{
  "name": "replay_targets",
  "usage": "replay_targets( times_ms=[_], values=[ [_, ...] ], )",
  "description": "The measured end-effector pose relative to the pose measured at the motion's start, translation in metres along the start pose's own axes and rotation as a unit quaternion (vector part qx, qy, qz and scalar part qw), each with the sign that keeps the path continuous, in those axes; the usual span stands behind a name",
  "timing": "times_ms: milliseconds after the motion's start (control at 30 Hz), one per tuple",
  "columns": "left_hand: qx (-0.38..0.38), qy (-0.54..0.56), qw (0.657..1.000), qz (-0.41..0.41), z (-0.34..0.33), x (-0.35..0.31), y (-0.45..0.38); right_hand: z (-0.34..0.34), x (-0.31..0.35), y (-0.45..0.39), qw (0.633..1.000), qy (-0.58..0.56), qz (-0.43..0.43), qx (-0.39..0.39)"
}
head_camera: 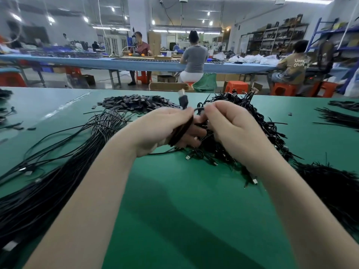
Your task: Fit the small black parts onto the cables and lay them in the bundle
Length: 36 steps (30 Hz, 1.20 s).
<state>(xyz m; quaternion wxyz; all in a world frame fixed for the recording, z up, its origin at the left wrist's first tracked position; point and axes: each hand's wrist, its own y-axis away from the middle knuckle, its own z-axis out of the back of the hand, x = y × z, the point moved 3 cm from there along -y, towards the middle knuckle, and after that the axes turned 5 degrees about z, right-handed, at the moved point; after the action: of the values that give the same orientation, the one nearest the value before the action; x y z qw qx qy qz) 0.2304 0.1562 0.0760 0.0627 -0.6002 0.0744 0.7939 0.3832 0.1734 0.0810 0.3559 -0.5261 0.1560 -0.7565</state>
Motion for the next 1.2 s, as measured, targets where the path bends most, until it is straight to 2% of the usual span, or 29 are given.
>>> replay_targets(
  times_ms=[67,167,267,367,433,500,600,667,833,933,1033,1200],
  values=[
    [-0.012,0.105,0.994,-0.034,0.002,-0.003,-0.003,-0.013,0.011,0.006,0.998,-0.034,0.017,0.059],
    [0.011,0.279,0.956,-0.087,0.006,-0.010,0.000,-0.035,0.002,0.011,0.990,-0.034,-0.018,0.134],
    [0.000,0.344,0.933,-0.110,0.009,-0.015,0.004,-0.044,-0.018,0.014,0.977,-0.065,-0.086,0.183],
    [-0.004,0.361,0.925,-0.116,0.013,-0.016,0.004,-0.039,-0.031,0.014,0.977,-0.064,-0.115,0.166],
    [-0.003,0.363,0.926,-0.108,0.016,-0.015,0.002,-0.029,-0.038,0.010,0.984,-0.023,-0.131,0.120],
    [0.013,0.358,0.929,-0.093,0.013,-0.012,0.000,-0.023,-0.040,0.006,0.985,-0.040,-0.149,0.077],
    [0.063,0.330,0.940,-0.062,0.001,-0.005,-0.004,-0.029,-0.034,0.005,0.950,-0.232,-0.199,0.068],
    [0.070,0.316,0.945,-0.041,-0.006,-0.002,-0.006,-0.033,-0.032,0.006,0.932,-0.294,-0.208,0.052],
    [-0.027,0.231,0.971,-0.045,-0.005,-0.001,-0.010,-0.030,-0.038,0.005,0.937,-0.276,-0.212,0.004],
    [-0.053,0.190,0.978,-0.068,-0.005,0.001,-0.011,-0.028,-0.037,0.004,0.950,-0.237,-0.200,0.024],
    [-0.011,0.215,0.973,-0.078,-0.010,-0.001,-0.009,-0.024,-0.033,0.005,0.952,-0.232,-0.181,0.080],
    [-0.053,0.122,0.988,-0.084,-0.018,-0.003,-0.008,-0.024,-0.023,0.008,0.973,-0.145,-0.094,0.150]
  ],
)
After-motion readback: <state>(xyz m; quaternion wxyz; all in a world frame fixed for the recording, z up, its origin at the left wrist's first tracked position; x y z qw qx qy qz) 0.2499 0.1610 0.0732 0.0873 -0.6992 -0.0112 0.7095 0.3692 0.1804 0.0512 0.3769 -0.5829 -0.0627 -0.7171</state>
